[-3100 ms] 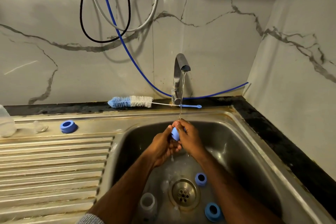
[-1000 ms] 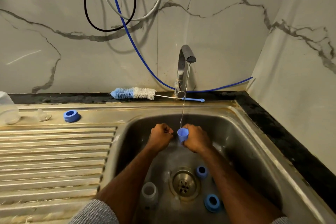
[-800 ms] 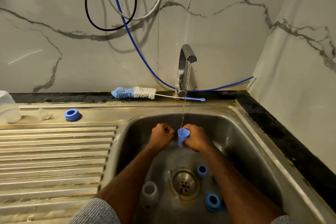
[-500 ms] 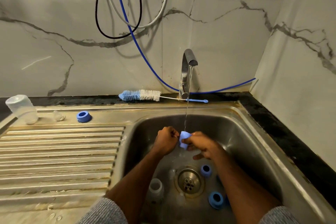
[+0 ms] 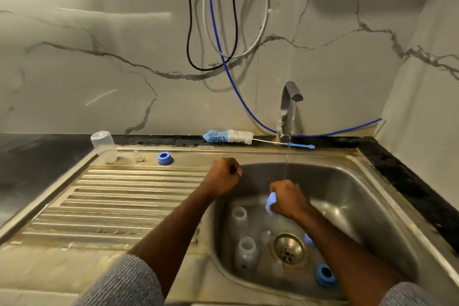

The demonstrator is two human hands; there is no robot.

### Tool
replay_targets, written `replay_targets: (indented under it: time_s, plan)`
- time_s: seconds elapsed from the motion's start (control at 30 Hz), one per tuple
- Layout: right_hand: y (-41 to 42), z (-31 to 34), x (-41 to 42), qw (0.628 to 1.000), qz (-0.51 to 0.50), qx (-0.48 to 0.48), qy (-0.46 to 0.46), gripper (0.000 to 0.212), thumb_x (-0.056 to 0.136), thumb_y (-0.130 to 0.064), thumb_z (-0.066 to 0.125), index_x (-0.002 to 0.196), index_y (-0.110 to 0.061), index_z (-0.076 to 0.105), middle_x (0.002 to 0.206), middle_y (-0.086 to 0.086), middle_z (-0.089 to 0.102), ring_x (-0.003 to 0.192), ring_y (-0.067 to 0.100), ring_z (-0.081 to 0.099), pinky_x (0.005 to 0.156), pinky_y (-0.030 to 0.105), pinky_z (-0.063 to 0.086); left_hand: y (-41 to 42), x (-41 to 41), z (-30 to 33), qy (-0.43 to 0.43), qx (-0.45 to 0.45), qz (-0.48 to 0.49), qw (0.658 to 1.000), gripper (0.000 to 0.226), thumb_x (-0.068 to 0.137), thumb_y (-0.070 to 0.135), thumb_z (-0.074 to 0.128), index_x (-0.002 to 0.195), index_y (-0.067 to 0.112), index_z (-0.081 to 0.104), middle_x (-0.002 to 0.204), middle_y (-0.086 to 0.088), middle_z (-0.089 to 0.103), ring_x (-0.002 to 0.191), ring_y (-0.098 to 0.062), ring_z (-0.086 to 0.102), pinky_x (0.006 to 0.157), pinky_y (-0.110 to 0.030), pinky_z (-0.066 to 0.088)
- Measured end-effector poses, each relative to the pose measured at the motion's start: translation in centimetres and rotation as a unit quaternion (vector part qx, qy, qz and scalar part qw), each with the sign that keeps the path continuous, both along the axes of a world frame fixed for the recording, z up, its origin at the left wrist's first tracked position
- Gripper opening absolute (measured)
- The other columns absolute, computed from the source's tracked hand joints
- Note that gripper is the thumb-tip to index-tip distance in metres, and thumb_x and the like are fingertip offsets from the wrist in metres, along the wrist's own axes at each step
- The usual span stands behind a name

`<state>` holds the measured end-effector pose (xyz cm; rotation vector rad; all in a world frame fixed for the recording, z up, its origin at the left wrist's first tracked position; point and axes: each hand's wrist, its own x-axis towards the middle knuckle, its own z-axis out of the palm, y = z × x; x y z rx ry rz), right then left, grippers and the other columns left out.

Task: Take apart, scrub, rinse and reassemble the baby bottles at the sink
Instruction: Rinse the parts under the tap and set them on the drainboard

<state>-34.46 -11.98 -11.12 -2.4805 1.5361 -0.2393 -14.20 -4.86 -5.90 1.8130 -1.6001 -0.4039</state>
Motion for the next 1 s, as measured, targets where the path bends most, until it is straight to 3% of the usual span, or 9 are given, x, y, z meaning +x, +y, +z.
replay_targets:
  time_s: [0.17, 0.27, 0.33, 0.43, 0.67, 0.77, 0.9, 1.0]
  plan:
    - [0.5, 2.0, 4.1, 0.982, 0.076, -0.018, -0.173, 0.046, 0.072, -0.014, 0.077, 0.116, -0.020, 0.068, 0.111, 0.004, 0.064, 0.106, 0.020, 0.054, 0.093, 0.032, 0.045, 2.1, 5.9, 0.8, 0.008, 0.007, 0.066, 0.998, 0.008, 0.095, 0.009, 0.065, 0.094, 0.015, 0.070, 0.092, -0.001, 0.070, 0.085, -0.011, 0.063, 0.076, -0.022, 0.050]
    - [0.6, 4.0, 8.8, 0.968, 0.075, -0.018, -0.237, 0.044, 0.067, -0.020, 0.077, 0.105, -0.027, 0.057, 0.104, 0.001, 0.064, 0.094, 0.021, 0.059, 0.076, 0.032, 0.049, 3.1, 9.3, 0.6, 0.016, 0.001, 0.106, 0.994, 0.009, 0.094, 0.007, 0.064, 0.090, 0.013, 0.070, 0.093, -0.005, 0.072, 0.086, -0.015, 0.064, 0.076, -0.023, 0.046]
    - [0.4, 5.1, 12.1, 0.961, 0.086, -0.023, -0.261, 0.039, 0.069, -0.017, 0.077, 0.102, -0.024, 0.058, 0.105, 0.003, 0.065, 0.094, 0.023, 0.061, 0.074, 0.028, 0.044, 3.6, 11.1, 0.5, 0.025, 0.001, 0.134, 0.991, 0.009, 0.092, 0.005, 0.064, 0.089, 0.008, 0.072, 0.093, -0.008, 0.073, 0.087, -0.018, 0.065, 0.077, -0.023, 0.044]
    - [0.0, 6.2, 16.6, 0.956, 0.097, -0.018, -0.276, 0.041, 0.073, -0.009, 0.076, 0.110, -0.017, 0.062, 0.113, 0.007, 0.065, 0.103, 0.025, 0.061, 0.080, 0.025, 0.042, 3.8, 12.9, 0.4, 0.029, 0.019, 0.153, 0.988, 0.011, 0.090, 0.005, 0.063, 0.090, 0.006, 0.074, 0.096, -0.010, 0.074, 0.091, -0.021, 0.066, 0.080, -0.026, 0.047]
    - [-1.0, 6.6, 21.7, 0.967, 0.083, 0.015, -0.240, 0.051, 0.074, -0.003, 0.074, 0.119, -0.017, 0.057, 0.122, 0.007, 0.060, 0.112, 0.026, 0.056, 0.089, 0.039, 0.052, 3.9, 14.3, 0.8, 0.033, 0.019, 0.154, 0.987, 0.021, 0.087, -0.002, 0.055, 0.085, 0.007, 0.074, 0.094, -0.014, 0.076, 0.094, -0.029, 0.070, 0.091, -0.039, 0.055]
    - [-1.6, 6.0, 22.2, 0.970, 0.085, 0.004, -0.226, 0.048, 0.073, -0.002, 0.073, 0.117, -0.015, 0.061, 0.122, 0.010, 0.063, 0.112, 0.028, 0.058, 0.090, 0.037, 0.052, 4.0, 14.4, 0.7, 0.032, 0.018, 0.146, 0.989, 0.021, 0.087, -0.002, 0.055, 0.087, 0.006, 0.074, 0.094, -0.014, 0.075, 0.093, -0.028, 0.069, 0.090, -0.039, 0.055]
    - [-1.4, 5.3, 21.2, 0.962, 0.087, 0.041, -0.256, 0.069, 0.073, -0.005, 0.080, 0.136, -0.017, 0.054, 0.138, 0.005, 0.057, 0.125, 0.024, 0.053, 0.101, 0.035, 0.047, 4.1, 13.3, 0.6, 0.043, 0.014, 0.133, 0.990, 0.022, 0.086, -0.005, 0.052, 0.088, 0.004, 0.072, 0.092, -0.014, 0.074, 0.092, -0.027, 0.067, 0.087, -0.036, 0.052]
    - [-0.6, 5.0, 18.7, 0.947, 0.059, 0.022, -0.315, 0.056, 0.076, -0.007, 0.076, 0.129, -0.018, 0.060, 0.128, 0.003, 0.062, 0.115, 0.022, 0.059, 0.096, 0.032, 0.049, 3.6, 11.5, 0.4, 0.067, 0.000, 0.103, 0.992, 0.023, 0.083, -0.010, 0.051, 0.082, 0.005, 0.068, 0.088, -0.014, 0.073, 0.083, -0.025, 0.066, 0.080, -0.037, 0.052]
